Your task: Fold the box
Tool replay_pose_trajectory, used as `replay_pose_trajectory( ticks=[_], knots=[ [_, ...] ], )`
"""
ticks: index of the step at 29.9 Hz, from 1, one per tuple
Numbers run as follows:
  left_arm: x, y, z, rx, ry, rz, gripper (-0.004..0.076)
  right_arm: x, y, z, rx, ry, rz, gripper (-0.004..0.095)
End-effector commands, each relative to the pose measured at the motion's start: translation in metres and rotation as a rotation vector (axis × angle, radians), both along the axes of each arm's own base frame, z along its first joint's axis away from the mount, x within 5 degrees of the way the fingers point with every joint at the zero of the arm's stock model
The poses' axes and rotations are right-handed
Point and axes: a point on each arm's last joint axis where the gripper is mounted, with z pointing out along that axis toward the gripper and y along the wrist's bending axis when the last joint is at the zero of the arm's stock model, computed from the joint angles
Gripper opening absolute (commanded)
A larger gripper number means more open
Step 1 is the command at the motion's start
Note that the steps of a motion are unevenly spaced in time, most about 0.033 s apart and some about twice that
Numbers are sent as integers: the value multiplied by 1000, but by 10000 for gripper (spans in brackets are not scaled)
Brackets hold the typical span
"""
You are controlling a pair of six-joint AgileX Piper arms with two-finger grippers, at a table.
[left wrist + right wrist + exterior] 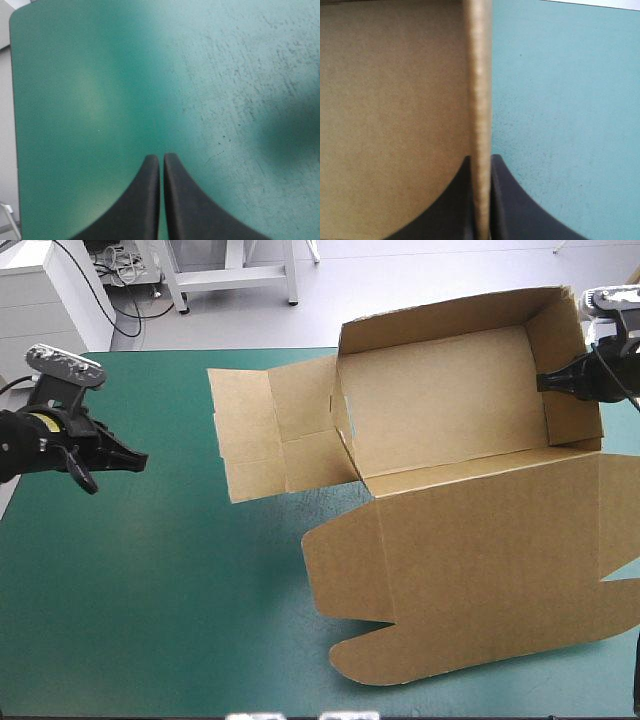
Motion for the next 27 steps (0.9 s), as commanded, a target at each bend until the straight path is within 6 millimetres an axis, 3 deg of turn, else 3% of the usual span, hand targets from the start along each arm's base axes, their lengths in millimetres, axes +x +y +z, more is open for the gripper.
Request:
replay_pose_trajectory(
  ticks=[1,8,16,20,27],
  knots=[
    [1,18,2,-132,-63,-13,16,-14,5,27,28,-129,-2,-22],
    [19,60,-64,-346,-30,56,15,-14,5,27,32,-130,0,-22],
    [37,66,-147,-534,-36,112,15,-14,12,30,90,-151,42,-22],
    [48,64,-164,-617,-48,96,15,-14,13,31,95,-157,54,-22],
    [62,50,-168,-858,-73,-68,59,-14,13,31,96,-157,55,-22]
  ],
)
